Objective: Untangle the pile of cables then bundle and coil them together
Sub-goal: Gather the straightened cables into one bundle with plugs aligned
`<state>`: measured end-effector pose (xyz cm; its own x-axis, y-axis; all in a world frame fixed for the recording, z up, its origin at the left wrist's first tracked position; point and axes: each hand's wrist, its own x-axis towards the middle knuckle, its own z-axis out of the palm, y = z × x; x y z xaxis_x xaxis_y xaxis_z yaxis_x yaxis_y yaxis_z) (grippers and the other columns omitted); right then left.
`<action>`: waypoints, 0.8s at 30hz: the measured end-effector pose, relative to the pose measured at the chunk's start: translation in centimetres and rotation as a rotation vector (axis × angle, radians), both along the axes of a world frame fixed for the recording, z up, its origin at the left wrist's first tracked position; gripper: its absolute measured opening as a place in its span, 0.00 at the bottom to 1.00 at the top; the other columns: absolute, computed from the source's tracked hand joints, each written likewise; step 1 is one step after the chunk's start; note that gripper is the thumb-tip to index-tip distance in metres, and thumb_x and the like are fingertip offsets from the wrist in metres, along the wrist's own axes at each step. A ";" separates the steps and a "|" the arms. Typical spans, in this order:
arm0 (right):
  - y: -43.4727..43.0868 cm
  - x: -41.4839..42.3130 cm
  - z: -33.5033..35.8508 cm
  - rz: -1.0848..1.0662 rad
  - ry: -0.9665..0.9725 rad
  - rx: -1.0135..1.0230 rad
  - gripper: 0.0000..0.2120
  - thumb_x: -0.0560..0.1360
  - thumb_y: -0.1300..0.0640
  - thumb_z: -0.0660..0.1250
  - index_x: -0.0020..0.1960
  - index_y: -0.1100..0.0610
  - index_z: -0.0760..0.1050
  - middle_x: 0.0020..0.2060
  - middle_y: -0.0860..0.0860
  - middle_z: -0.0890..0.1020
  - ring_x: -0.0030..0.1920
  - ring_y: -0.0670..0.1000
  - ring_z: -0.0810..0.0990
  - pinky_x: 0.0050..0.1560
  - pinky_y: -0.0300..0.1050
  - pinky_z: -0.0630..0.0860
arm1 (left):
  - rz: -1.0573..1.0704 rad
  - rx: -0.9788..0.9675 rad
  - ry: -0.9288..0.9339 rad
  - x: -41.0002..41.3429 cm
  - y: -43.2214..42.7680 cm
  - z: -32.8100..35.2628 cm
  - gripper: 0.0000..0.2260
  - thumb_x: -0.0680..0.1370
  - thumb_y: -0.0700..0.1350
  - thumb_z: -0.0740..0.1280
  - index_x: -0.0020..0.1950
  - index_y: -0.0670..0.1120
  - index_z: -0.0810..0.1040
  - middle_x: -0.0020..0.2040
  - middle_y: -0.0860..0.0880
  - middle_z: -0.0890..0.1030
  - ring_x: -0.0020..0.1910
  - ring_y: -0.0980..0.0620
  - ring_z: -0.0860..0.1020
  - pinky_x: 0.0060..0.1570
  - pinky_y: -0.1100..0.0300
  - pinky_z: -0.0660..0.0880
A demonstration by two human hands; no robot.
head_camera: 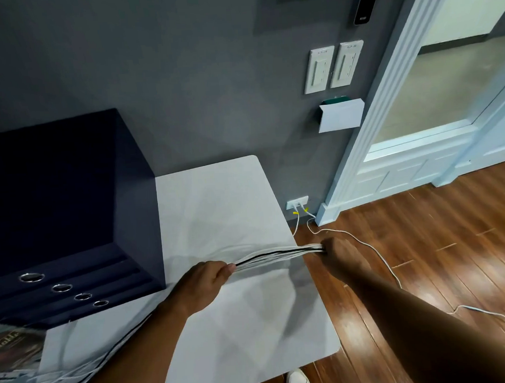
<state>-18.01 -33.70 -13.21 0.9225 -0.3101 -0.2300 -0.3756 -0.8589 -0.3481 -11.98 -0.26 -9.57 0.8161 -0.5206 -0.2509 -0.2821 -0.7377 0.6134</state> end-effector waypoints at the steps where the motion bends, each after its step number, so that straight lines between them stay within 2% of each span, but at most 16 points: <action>1: 0.0 -0.2 -0.3 -0.006 -0.007 0.001 0.09 0.79 0.51 0.64 0.44 0.56 0.76 0.38 0.53 0.80 0.39 0.57 0.79 0.38 0.50 0.75 | 0.002 -0.013 0.015 -0.2 -0.2 0.2 0.23 0.83 0.59 0.57 0.34 0.45 0.61 0.30 0.51 0.64 0.31 0.52 0.63 0.33 0.57 0.62; 6: 0.3 -1.0 -1.6 -0.085 -0.123 -0.012 0.09 0.79 0.53 0.62 0.44 0.58 0.75 0.37 0.57 0.79 0.38 0.62 0.78 0.39 0.56 0.76 | 0.001 -0.030 0.195 -0.6 -0.9 0.9 0.26 0.80 0.64 0.60 0.35 0.46 0.57 0.32 0.50 0.58 0.32 0.52 0.57 0.35 0.54 0.56; 9: 1.3 -0.7 -1.7 -0.143 -0.136 0.085 0.12 0.81 0.50 0.59 0.45 0.57 0.75 0.38 0.56 0.80 0.39 0.60 0.79 0.43 0.54 0.77 | -0.029 -0.014 0.345 -1.3 -1.3 1.5 0.27 0.77 0.67 0.62 0.35 0.47 0.57 0.34 0.48 0.58 0.33 0.50 0.58 0.36 0.55 0.56; 11: 2.0 -0.4 -2.4 -0.209 -0.112 0.202 0.17 0.80 0.43 0.58 0.42 0.54 0.74 0.37 0.54 0.80 0.41 0.59 0.80 0.43 0.51 0.76 | -0.023 -0.003 0.404 -1.8 -1.4 1.7 0.27 0.77 0.67 0.62 0.34 0.48 0.57 0.33 0.49 0.59 0.33 0.50 0.58 0.35 0.56 0.56; 14: 2.1 0.0 -7.2 -0.307 -0.125 0.420 0.34 0.71 0.22 0.49 0.38 0.52 0.72 0.37 0.53 0.81 0.43 0.59 0.81 0.47 0.53 0.77 | -0.007 -0.006 0.446 -2.4 -1.3 1.8 0.27 0.78 0.67 0.61 0.33 0.49 0.58 0.30 0.51 0.60 0.32 0.50 0.59 0.35 0.57 0.58; 15: 3.2 -0.3 -5.9 -0.318 -0.096 0.481 0.34 0.70 0.21 0.48 0.37 0.51 0.72 0.38 0.51 0.81 0.44 0.57 0.81 0.49 0.51 0.76 | -0.009 -0.013 0.449 -2.6 -1.2 1.9 0.27 0.78 0.67 0.61 0.33 0.49 0.58 0.30 0.51 0.61 0.32 0.49 0.59 0.35 0.57 0.58; 16: 4.2 -0.6 -4.6 -0.320 -0.074 0.538 0.28 0.73 0.25 0.52 0.35 0.49 0.71 0.37 0.48 0.79 0.44 0.53 0.79 0.50 0.46 0.73 | -0.012 -0.019 0.451 -2.7 -1.1 2.0 0.26 0.78 0.67 0.61 0.33 0.49 0.59 0.30 0.51 0.61 0.32 0.50 0.59 0.35 0.57 0.59; 17: 5.4 -0.7 -3.5 -0.327 -0.066 0.557 0.21 0.78 0.35 0.57 0.34 0.47 0.70 0.36 0.45 0.77 0.43 0.48 0.76 0.50 0.39 0.70 | -0.012 -0.020 0.453 -2.9 -1.1 2.1 0.26 0.79 0.66 0.61 0.32 0.49 0.59 0.29 0.52 0.61 0.31 0.50 0.59 0.34 0.57 0.59; 19: 6.4 -1.0 -2.9 -0.358 -0.112 0.672 0.16 0.82 0.55 0.61 0.36 0.49 0.72 0.39 0.48 0.80 0.44 0.44 0.74 0.49 0.32 0.66 | -0.013 -0.014 0.445 -3.0 -1.1 2.2 0.26 0.79 0.65 0.61 0.32 0.48 0.58 0.29 0.52 0.60 0.30 0.52 0.58 0.32 0.58 0.58; 21: 6.2 -1.1 -4.1 -0.380 -0.144 0.745 0.09 0.82 0.58 0.62 0.48 0.56 0.80 0.51 0.55 0.83 0.51 0.47 0.77 0.54 0.37 0.67 | -0.014 -0.027 0.452 -3.2 -1.2 2.3 0.26 0.80 0.65 0.60 0.33 0.48 0.58 0.29 0.51 0.60 0.29 0.52 0.58 0.31 0.58 0.57; 22: 6.2 -1.2 -4.2 -0.355 -0.140 0.745 0.08 0.81 0.57 0.63 0.52 0.58 0.81 0.50 0.53 0.83 0.51 0.47 0.77 0.53 0.39 0.68 | -0.014 -0.040 0.454 -3.2 -1.2 2.4 0.27 0.80 0.65 0.60 0.33 0.48 0.57 0.29 0.50 0.60 0.29 0.52 0.57 0.30 0.59 0.57; 24: 6.0 -1.5 -4.8 -0.318 -0.087 0.713 0.03 0.77 0.56 0.68 0.48 0.54 0.81 0.42 0.47 0.83 0.45 0.44 0.79 0.48 0.41 0.71 | -0.010 -0.054 0.431 -3.0 -1.2 2.5 0.26 0.80 0.64 0.61 0.33 0.48 0.56 0.29 0.51 0.59 0.28 0.52 0.57 0.30 0.59 0.56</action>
